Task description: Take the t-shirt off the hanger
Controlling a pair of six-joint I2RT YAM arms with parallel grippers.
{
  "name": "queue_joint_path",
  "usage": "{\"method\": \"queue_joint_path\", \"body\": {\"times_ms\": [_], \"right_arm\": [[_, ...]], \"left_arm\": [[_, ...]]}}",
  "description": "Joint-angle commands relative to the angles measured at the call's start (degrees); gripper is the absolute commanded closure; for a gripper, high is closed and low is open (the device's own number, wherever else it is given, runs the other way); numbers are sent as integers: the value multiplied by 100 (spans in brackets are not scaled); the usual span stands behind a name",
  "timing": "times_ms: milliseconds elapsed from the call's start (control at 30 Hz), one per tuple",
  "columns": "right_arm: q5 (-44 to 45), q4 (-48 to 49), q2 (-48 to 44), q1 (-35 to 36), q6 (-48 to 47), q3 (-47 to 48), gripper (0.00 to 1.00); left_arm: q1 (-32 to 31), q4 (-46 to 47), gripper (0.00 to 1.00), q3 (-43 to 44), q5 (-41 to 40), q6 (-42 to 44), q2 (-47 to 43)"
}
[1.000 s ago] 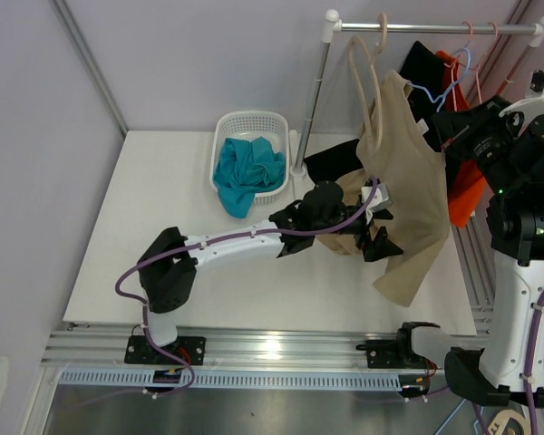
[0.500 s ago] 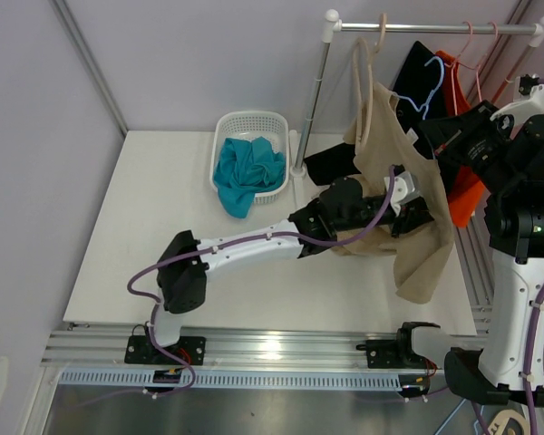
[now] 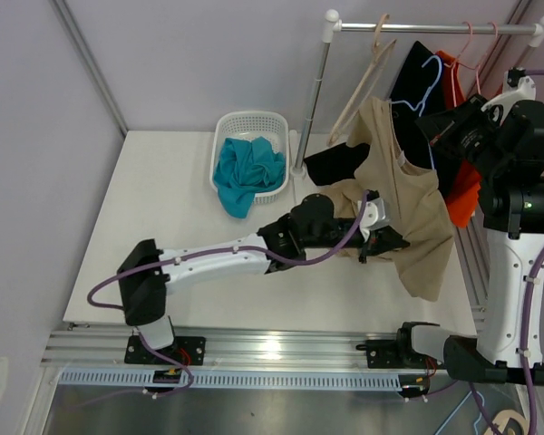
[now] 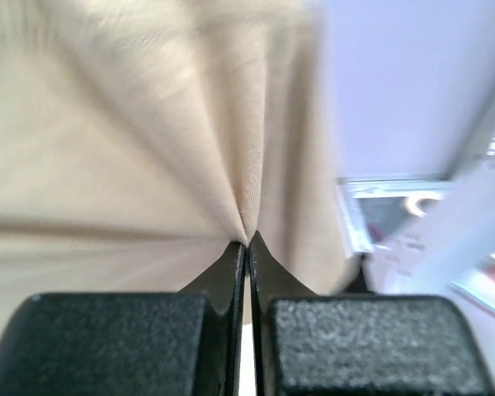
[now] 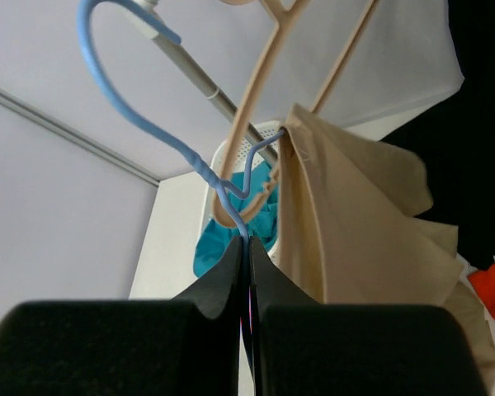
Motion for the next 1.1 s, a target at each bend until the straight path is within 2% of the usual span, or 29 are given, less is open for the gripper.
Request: {"method": "queue_joint_path", "body": {"times_ms": [0, 133, 267, 433, 467, 533, 567, 633, 667, 700, 733, 800, 900, 967, 1067], "right_arm": [[104, 706, 20, -37, 48, -135, 100], [227, 786, 82, -37, -22, -337, 100], [115, 978, 64, -37, 30, -679, 100], [-343, 1216, -68, 15, 241, -935, 100], [-405, 1243, -103, 24, 250, -944, 100], [-589, 1252, -182, 33, 294, -901, 100], [-694, 1225, -217, 42, 303, -831, 100], [-783, 1173, -252, 33, 277, -760, 100], [-800, 1120, -261, 33, 251, -707, 100], [-835, 1102, -270, 33, 224, -672, 100], [-975, 1085, -261, 7, 224, -593, 100], [-1178, 1093, -244, -37, 224, -505, 100], [-1486, 1085, -226, -221, 329, -400, 100], [-1556, 1111, -244, -344, 356, -373, 100], [-1574, 1041, -252, -459, 356, -285, 100]], "left_arm": [[-202, 55, 99, -229, 906, -157, -877], [-351, 63, 99, -405, 1688, -271, -1334], [-404, 493, 99, -178, 2549, -710, -1195], [-395, -348, 99, 1508, 3192, -782, -378], [-386, -594, 99, 2433, 3289, -764, 6], [-386, -1408, 99, 3107, 3798, -807, 491], [-386, -1779, 99, 4076, 4147, -938, 989], [-343, -1452, 99, 4471, 4580, -1429, 1379], [-308, -1074, 99, 4533, 4756, -1832, 1512], [-255, -714, 99, 4551, 5123, -2593, 1713], [-237, 99, 99, 4543, 5361, -2949, 1811], [-228, 641, 99, 4499, 5661, -3721, 2013], [-228, 775, 99, 4429, 5987, -3875, 2049], [-211, 941, 99, 3850, 6093, -3832, 1804], [-114, 750, 99, 2455, 5866, -3157, 1146]]}}
